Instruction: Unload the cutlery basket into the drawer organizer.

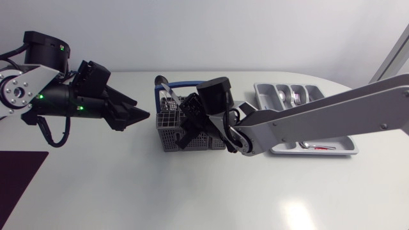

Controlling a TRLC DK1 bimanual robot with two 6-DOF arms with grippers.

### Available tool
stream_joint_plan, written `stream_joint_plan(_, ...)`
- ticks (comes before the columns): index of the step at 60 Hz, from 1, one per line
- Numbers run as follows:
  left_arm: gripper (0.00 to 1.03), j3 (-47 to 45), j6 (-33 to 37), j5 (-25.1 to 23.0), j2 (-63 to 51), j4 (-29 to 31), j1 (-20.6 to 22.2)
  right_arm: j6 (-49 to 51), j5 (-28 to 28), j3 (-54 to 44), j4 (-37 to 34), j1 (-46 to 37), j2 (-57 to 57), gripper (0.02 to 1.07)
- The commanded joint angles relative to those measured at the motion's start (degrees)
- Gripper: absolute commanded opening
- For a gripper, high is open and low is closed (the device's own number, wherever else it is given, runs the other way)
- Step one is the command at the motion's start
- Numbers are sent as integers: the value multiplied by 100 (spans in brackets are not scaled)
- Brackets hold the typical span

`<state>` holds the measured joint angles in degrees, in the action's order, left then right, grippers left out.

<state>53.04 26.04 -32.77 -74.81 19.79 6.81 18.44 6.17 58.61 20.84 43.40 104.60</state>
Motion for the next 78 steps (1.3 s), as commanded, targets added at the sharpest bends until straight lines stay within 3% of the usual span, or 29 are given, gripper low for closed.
stream_joint_plan(1, 92, -215, 138, -98, -96, -81, 49, 37, -81, 28, 17, 28, 114, 14)
stream_joint_plan(8, 92, -311, 129, -98, -96, -177, 101, 72, -169, 28, -1, 37, 105, 8)
stream_joint_plan(78, 92, -575, -20, -71, -975, -924, 541, -112, -275, -227, 394, 81, -721, 8)
